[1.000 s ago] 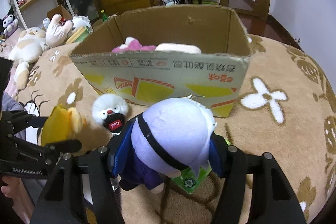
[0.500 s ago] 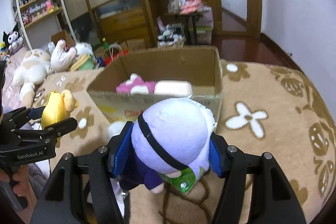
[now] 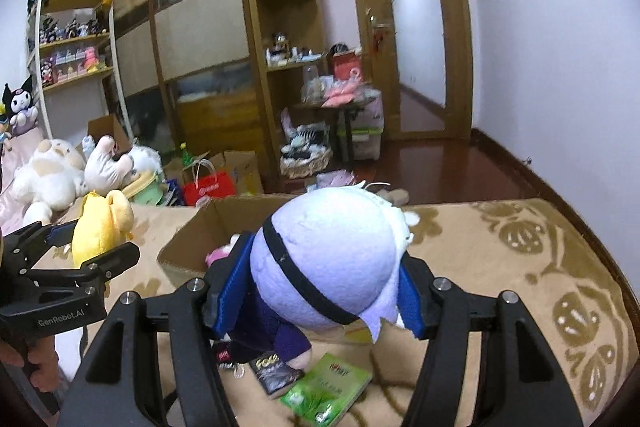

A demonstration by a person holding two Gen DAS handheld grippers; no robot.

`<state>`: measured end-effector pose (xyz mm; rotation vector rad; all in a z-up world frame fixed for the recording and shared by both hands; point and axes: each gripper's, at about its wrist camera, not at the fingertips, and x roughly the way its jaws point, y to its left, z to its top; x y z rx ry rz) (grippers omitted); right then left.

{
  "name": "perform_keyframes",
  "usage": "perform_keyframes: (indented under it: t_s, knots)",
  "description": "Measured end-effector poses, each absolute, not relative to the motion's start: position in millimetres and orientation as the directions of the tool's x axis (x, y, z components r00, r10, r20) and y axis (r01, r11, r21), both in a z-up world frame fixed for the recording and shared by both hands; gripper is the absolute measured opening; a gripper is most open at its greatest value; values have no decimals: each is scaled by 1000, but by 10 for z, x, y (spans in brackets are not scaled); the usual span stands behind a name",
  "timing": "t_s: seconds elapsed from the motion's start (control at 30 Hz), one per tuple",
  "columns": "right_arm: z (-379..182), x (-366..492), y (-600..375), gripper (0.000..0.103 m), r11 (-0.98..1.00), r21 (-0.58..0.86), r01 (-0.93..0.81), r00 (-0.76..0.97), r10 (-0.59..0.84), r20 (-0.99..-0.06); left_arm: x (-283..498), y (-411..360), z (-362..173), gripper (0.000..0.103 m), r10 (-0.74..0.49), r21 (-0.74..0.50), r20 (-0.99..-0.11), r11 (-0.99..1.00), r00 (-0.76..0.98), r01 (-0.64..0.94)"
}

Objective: Organize soft objects
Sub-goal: 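Carry the yellow plush and the doll up over the cardboard box with both tools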

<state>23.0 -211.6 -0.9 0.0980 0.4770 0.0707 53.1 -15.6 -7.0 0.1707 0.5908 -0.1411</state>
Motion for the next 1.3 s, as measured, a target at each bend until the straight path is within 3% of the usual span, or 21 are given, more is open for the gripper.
perform_keyframes:
  t_s: [0.53,0.9,1.3]
  knots:
    - [200,344,-2103,67,999,4,42,951,-39,-306,792,-206,87,80,-125,123,-421,973,898,193]
    - [80,583,-2043,67,999,-25,20,946,-27,-323,1003,-231,29,80,-134,126,-398,972,908,199]
    - [-163,866,-1977,67,1000,-11,-11,921,6,-389,1254,-244,-188,81,-140,102,-461,973,877,209]
